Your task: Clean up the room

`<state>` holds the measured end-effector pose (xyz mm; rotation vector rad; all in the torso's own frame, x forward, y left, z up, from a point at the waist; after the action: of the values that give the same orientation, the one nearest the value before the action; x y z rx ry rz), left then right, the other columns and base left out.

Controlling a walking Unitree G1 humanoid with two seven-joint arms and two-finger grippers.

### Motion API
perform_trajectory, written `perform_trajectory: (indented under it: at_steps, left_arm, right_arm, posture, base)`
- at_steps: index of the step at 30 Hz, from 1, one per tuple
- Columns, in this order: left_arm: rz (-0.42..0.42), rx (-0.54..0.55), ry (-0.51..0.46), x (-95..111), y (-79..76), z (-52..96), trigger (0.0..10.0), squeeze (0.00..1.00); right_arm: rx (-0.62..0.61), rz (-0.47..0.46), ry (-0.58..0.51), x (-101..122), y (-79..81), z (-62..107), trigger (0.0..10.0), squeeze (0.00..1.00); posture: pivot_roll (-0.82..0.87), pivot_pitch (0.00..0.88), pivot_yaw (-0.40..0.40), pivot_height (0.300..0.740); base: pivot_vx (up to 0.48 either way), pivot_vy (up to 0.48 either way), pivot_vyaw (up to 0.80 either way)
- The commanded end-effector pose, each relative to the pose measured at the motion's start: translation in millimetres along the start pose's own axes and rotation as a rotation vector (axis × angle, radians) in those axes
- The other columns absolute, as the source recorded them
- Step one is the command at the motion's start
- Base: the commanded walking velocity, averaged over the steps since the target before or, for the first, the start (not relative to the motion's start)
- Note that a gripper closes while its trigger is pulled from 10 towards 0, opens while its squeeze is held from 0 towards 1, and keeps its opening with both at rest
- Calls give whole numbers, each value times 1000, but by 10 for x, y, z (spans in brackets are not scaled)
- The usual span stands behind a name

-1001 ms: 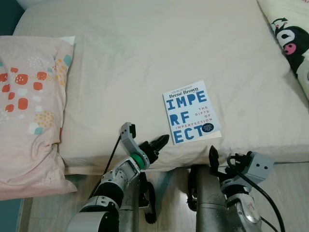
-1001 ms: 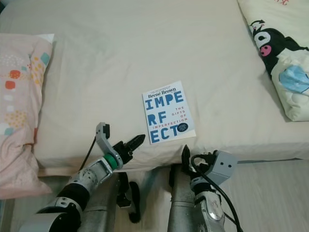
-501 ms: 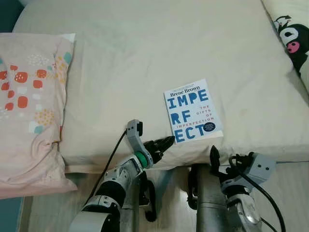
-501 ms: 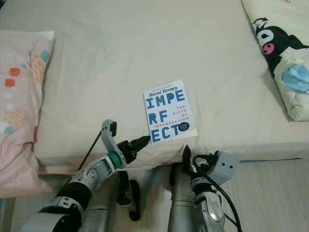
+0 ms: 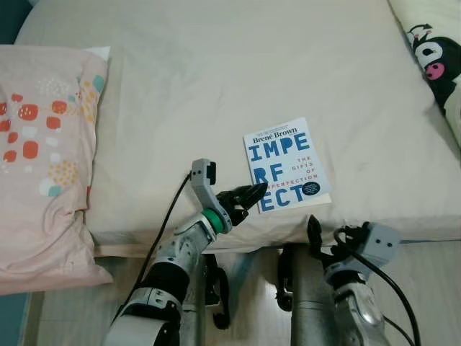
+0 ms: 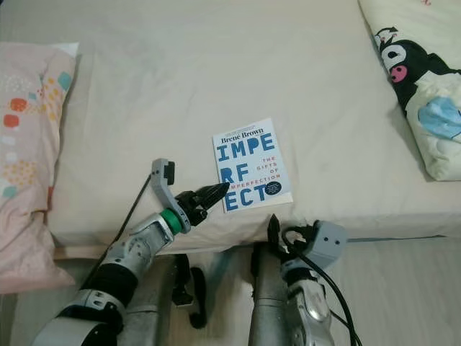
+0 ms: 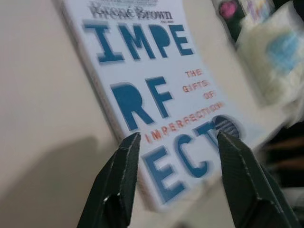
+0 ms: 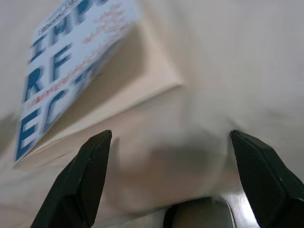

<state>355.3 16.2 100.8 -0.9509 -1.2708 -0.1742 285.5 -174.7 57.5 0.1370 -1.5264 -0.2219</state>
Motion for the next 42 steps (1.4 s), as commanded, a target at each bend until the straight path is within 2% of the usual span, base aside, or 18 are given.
perform_trajectory:
  at_steps: [1,5,6,10,12,13,15,16,17,18,20,21,25,26,32,34,37,42]
  left_arm:
    - [-57,47,-7,-102,16,41,10000,0]
    - [-100,212,-152,372,476,380,10000,0]
    - [-100,212,-152,372,476,380,10000,0]
    - [-96,263,-285,801,714,792,10000,0]
    - [-94,260,-306,850,727,855,10000,0]
    - [-92,255,-319,874,730,894,10000,0]
    - [-93,242,-327,886,720,934,10000,0]
    - [-103,233,-330,884,712,971,10000,0]
    - [-103,233,-330,884,712,971,10000,0]
    - [-112,219,-326,874,700,1008,10000,0]
    - [-119,214,-323,866,693,1035,10000,0]
    - [-126,234,-322,860,716,1061,10000,0]
    - [-109,281,-326,851,773,1118,10000,0]
    - [-103,302,-328,848,798,1139,10000,0]
    - [-100,342,-333,846,833,1161,10000,0]
    - [-87,357,-332,818,832,1138,10000,0]
    - [-80,353,-321,782,808,1108,10000,0]
    - [-85,340,-295,726,777,1084,10000,0]
  right_arm:
    - [53,28,48,-128,89,22,10000,1000]
    - [246,29,9,13,461,-134,10000,1000]
    - [246,29,9,13,461,-134,10000,1000]
    - [565,15,20,114,1030,-170,10000,1000]
    - [636,17,31,115,1144,-149,10000,1000]
    - [683,23,40,106,1219,-129,10000,882]
    - [737,35,56,80,1296,-100,10000,839]
    - [790,49,81,33,1368,-66,10000,682]
    - [790,49,81,33,1368,-66,10000,682]
    - [839,76,111,-31,1430,-24,10000,545]
    - [872,91,133,-81,1468,5,10000,478]
    - [867,108,158,-142,1476,0,10000,286]
    - [915,118,194,-218,1552,18,10000,251]
    - [940,118,206,-233,1598,28,10000,8]
    - [919,124,189,-206,1645,-53,10000,0]
    - [708,56,157,-104,1467,-400,10000,0]
    - [598,24,193,-73,1326,-611,10000,0]
    - [581,92,319,-177,1238,-684,10000,0]
  posture:
    - [-28,322,135,637]
    - [-14,311,111,637]
    - [-14,311,111,637]
    - [5,297,73,637]
    - [8,295,60,637]
    - [8,295,60,637]
    - [12,294,49,637]
    - [16,294,38,637]
    - [16,294,38,637]
    - [16,294,31,637]
    - [18,292,28,637]
    - [19,292,27,637]
    - [19,292,28,637]
    - [19,290,28,637]
    - [19,289,28,637]
    - [32,301,34,637]
    - [38,312,38,637]
    - [46,320,39,637]
  base:
    - [0,0,0]
    - [0,0,0]
    - [0,0,0]
    - [0,0,0]
    - [0,0,0]
    - [0,0,0]
    - [0,0,0]
    - [0,0,0]
    - [0,0,0]
    - [0,0,0]
    - [0,0,0]
    - [0,0,0]
    - [0,0,0]
    - [0,0,0]
    - [0,0,0]
    - [0,0,0]
    - [0,0,0]
    - [0,0,0]
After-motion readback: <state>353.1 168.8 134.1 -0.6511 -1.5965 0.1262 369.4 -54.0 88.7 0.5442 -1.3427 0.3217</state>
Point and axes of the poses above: a point about 5 cm out from each wrist's last joint towards the gripper, its own z axis pointing back from the gripper into the wrist, its own x axis along the axis of the wrist's last joint, y = z × x, the point moved 3 cm from there along -z, pointing out of the wrist towards the gripper, and after that the axes turned 2 degrees about z, right-handed, at the moved point
